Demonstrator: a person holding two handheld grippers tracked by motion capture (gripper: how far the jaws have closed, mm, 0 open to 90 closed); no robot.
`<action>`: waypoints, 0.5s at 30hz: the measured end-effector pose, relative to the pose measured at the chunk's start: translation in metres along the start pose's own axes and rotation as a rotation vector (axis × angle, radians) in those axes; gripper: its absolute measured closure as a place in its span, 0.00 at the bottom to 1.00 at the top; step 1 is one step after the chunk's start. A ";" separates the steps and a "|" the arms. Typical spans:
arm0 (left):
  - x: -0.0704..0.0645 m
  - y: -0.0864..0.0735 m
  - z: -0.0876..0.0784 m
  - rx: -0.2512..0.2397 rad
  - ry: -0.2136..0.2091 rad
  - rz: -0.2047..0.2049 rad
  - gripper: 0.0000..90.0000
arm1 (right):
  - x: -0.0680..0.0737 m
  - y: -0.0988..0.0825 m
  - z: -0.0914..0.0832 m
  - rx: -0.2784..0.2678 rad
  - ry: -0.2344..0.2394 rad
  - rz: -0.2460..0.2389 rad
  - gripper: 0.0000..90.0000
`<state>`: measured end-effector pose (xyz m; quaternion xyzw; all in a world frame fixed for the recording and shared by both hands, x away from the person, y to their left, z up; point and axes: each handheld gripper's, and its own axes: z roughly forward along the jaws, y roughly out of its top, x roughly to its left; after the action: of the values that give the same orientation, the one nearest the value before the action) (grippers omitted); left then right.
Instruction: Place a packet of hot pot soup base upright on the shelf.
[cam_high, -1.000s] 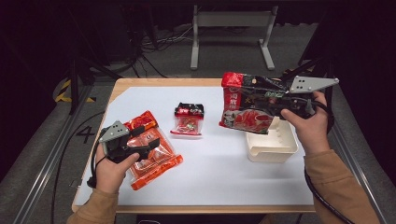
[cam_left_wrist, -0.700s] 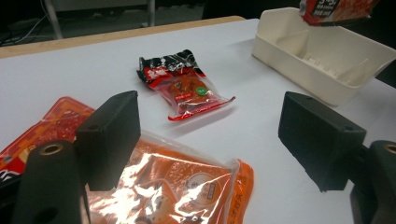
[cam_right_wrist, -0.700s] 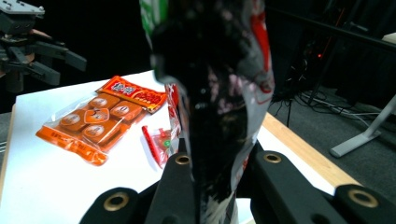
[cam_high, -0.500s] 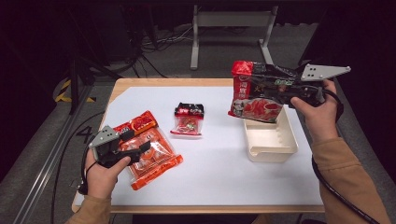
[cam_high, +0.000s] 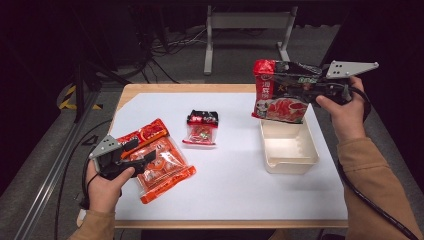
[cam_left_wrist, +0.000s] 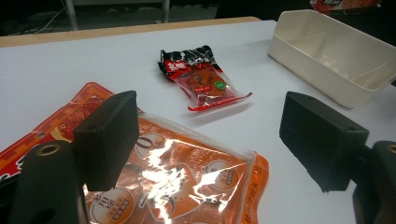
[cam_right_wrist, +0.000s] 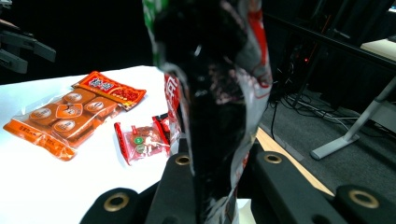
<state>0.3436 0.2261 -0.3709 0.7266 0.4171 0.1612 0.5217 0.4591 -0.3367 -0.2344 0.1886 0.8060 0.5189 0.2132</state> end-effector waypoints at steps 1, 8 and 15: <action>0.000 0.000 0.000 0.001 -0.002 -0.002 0.23 | -0.004 0.001 0.001 0.003 -0.004 -0.001 0.93; 0.003 -0.002 0.000 0.002 -0.001 -0.013 0.23 | -0.015 0.001 0.002 0.013 -0.012 -0.005 0.93; 0.004 -0.003 0.002 0.008 -0.005 -0.021 0.23 | -0.024 -0.002 0.004 0.023 -0.023 -0.011 0.93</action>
<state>0.3458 0.2282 -0.3755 0.7246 0.4239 0.1525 0.5215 0.4807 -0.3471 -0.2345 0.1925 0.8104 0.5064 0.2231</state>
